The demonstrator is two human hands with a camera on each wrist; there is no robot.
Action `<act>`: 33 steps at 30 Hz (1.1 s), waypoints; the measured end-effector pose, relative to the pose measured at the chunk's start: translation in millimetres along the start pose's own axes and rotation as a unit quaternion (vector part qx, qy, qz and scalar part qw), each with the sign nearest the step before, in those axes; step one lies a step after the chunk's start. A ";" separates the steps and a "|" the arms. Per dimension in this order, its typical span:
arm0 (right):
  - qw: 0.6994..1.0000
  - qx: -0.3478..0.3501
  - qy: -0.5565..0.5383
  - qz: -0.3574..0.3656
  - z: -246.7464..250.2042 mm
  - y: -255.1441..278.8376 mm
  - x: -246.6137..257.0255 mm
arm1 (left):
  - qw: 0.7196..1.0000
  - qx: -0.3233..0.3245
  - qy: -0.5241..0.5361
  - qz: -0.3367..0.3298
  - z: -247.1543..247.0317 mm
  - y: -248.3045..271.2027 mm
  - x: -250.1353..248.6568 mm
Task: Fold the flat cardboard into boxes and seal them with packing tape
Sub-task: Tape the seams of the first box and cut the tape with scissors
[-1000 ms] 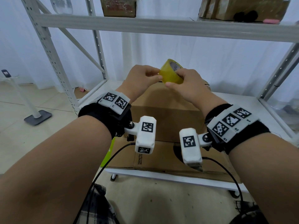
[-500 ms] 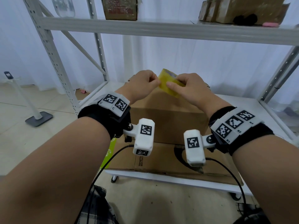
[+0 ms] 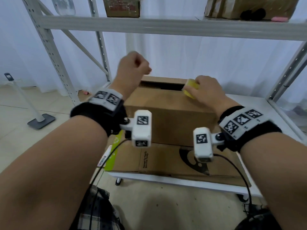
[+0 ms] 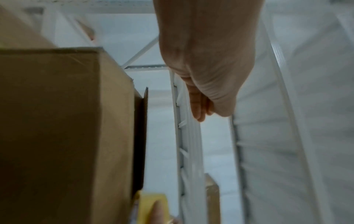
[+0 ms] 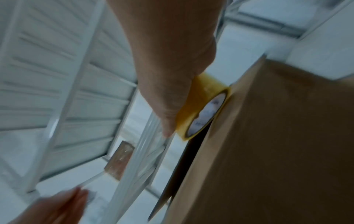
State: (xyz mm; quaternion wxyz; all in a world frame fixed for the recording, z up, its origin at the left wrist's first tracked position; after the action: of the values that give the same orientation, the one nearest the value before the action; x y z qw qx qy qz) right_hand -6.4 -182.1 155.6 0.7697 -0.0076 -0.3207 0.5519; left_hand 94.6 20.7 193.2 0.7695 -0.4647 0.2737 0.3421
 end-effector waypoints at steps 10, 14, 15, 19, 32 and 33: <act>0.992 0.035 -0.016 0.122 -19.7 4.3 57.3 | 0.988 0.143 0.019 0.050 -64.2 12.9 16.1; 0.993 0.019 -0.034 0.113 -20.1 5.4 55.5 | 0.983 0.148 0.087 0.069 -65.5 14.2 22.6; 0.993 0.016 -0.042 0.109 -18.9 5.2 53.8 | 0.983 0.145 0.091 0.067 -63.9 14.4 22.2; 0.991 0.013 -0.065 0.118 -13.8 5.0 54.1 | 0.984 0.142 0.087 0.068 -60.7 13.9 21.0; 0.992 0.042 -0.067 0.103 -14.1 11.8 55.9 | 0.987 0.138 -0.075 -0.023 -51.2 12.8 -9.6; 0.992 0.042 -0.062 0.099 -13.9 10.6 54.6 | 0.987 0.136 -0.080 -0.041 -48.9 14.2 -15.1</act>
State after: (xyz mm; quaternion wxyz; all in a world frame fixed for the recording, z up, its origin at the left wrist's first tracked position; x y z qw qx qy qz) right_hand 1.8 -126.6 167.2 0.6897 0.0273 -0.3424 0.6374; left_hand 69.1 -22.8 176.4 0.8584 -0.3377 0.2354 0.3060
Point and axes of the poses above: each hand's wrist, its own y-axis away from the middle knuckle, its own z-axis out of the back of the hand, x = y × z, the point moved 10 cm from there along -y, towards the middle knuckle, and after that the axes turned 8 degrees about -y, right-handed, at the moved point
